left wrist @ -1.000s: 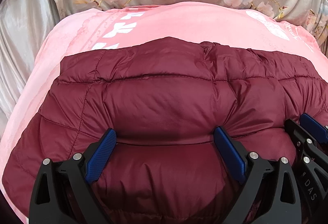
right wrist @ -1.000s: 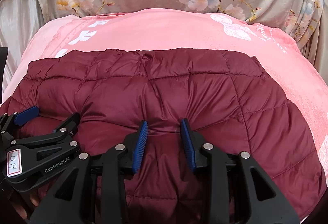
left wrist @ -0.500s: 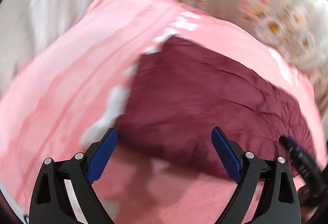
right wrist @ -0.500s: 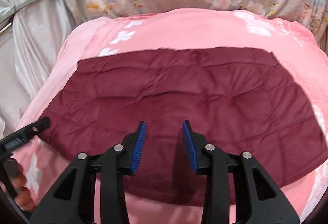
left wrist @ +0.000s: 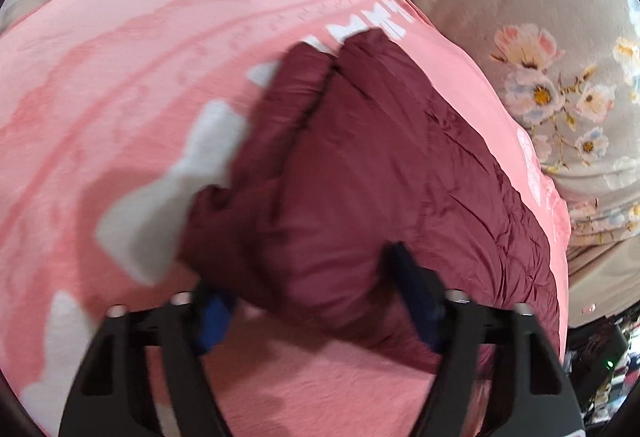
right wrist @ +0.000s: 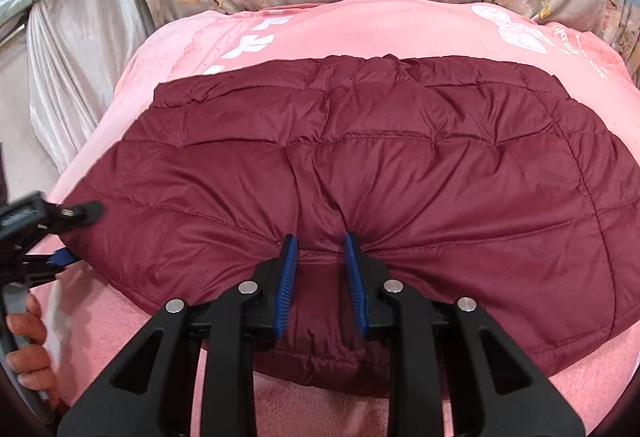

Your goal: Fold large clothes

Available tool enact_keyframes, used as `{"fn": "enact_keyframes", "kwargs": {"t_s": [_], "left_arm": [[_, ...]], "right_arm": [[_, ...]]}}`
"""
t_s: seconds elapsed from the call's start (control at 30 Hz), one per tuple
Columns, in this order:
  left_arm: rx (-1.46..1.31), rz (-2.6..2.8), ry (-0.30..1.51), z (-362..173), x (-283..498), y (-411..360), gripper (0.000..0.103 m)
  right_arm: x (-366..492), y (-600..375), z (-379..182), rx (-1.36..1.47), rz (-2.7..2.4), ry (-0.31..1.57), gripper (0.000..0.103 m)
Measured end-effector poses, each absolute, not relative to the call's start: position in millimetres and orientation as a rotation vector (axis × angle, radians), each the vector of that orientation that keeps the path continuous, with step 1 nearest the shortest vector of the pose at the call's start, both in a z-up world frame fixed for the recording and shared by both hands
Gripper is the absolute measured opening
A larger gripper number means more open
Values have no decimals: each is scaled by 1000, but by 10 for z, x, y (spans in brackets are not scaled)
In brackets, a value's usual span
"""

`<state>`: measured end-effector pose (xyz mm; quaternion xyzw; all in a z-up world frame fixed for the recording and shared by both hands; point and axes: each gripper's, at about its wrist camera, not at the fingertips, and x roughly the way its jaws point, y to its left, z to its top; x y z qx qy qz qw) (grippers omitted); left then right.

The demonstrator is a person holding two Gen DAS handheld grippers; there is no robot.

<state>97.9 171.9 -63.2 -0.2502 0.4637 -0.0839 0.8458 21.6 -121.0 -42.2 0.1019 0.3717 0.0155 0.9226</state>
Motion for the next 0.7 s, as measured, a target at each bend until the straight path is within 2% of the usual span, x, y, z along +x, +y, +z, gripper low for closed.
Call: {"fn": "enact_keyframes", "kwargs": {"t_s": [0.03, 0.07, 0.13, 0.17, 0.43, 0.57, 0.7], "left_arm": [[-505, -184, 974, -580, 987, 1657, 43], [-487, -189, 966, -535, 976, 1628, 30], [-440, -199, 934, -398, 937, 1566, 18], [-411, -211, 903, -268, 898, 1515, 14], [-266, -415, 715, 658, 644, 838, 11], [-167, -535, 689, 912, 516, 218, 11], [-84, -676, 744, 903, 426, -526, 11]], "right_arm": [[156, -1228, -383, 226, 46, 753, 3], [110, -1239, -340, 224, 53, 744, 1], [36, -1203, -320, 196, 67, 752, 0], [29, -1191, -336, 189, 74, 767, 0], [64, -1388, -504, 318, 100, 808, 0], [-128, -1657, -356, 425, 102, 791, 0], [-409, -2031, -141, 393, -20, 755, 0]]}}
